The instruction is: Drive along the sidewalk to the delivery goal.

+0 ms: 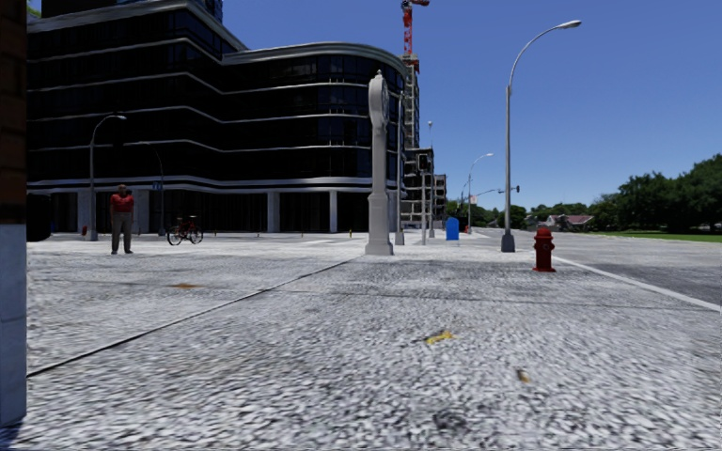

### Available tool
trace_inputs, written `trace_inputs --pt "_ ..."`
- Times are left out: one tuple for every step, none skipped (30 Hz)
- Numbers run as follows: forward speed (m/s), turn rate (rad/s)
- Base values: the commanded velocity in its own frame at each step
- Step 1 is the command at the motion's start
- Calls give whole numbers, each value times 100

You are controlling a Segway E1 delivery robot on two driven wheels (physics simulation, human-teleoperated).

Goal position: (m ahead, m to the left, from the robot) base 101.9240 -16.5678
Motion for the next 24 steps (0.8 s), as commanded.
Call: trace_inputs --pt "191 35" --pt "191 35" --pt "191 35" --pt "191 35" --pt "191 35" --pt "191 35" --pt "191 35" --pt "191 35" --pt "191 35" --pt "191 35" --pt "191 35" --pt "191 35" --pt "191 32" --pt "191 32" --pt "191 27" --pt "191 6" --pt "191 0" --pt "191 0" --pt "191 0" --pt "191 0" --pt "191 0" --pt "191 0" --pt "191 0" --pt "191 0"
